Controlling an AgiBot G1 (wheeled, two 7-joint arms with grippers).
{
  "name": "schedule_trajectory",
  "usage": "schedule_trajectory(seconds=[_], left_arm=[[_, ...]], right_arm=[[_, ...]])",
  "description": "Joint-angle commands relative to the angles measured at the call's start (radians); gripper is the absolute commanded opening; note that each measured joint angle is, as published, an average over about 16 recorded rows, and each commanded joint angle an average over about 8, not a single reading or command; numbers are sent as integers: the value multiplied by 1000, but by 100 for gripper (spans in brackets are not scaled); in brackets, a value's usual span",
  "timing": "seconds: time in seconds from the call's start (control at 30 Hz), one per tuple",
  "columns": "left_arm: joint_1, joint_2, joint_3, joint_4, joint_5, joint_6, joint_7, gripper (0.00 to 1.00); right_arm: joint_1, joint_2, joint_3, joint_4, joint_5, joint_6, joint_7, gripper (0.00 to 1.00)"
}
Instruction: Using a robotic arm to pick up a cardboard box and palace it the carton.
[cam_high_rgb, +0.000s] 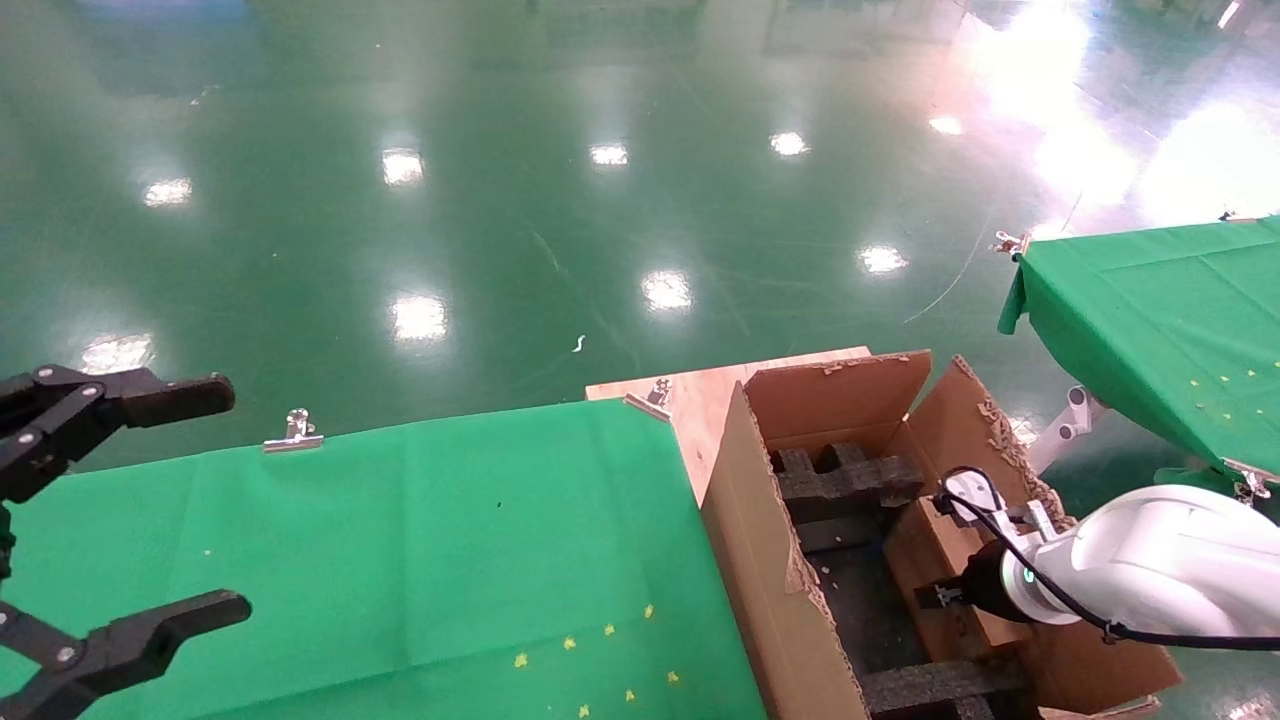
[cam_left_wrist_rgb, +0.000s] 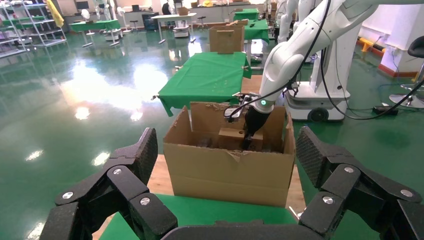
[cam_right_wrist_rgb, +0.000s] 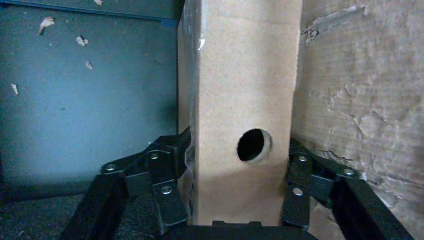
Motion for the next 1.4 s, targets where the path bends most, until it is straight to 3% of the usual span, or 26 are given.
schedule_trajectory(seconds=[0.03, 0.67, 0.9, 1.1, 1.4], left_arm=[[0, 0, 0, 0, 0, 0, 0, 100], [0, 0, 0, 0, 0, 0, 0, 100], [0, 0, 0, 0, 0, 0, 0, 100], [0, 0, 0, 0, 0, 0, 0, 100], [0, 0, 0, 0, 0, 0, 0, 100]], right_arm=[[6, 2, 1, 6, -3, -2, 0, 100], [86, 84, 37, 194, -139, -76, 102, 100], [136, 112, 64, 216, -171, -60, 103, 100], [215, 153, 94, 226, -151, 76, -7, 100], [307, 225, 48, 237, 47, 464, -275, 100]])
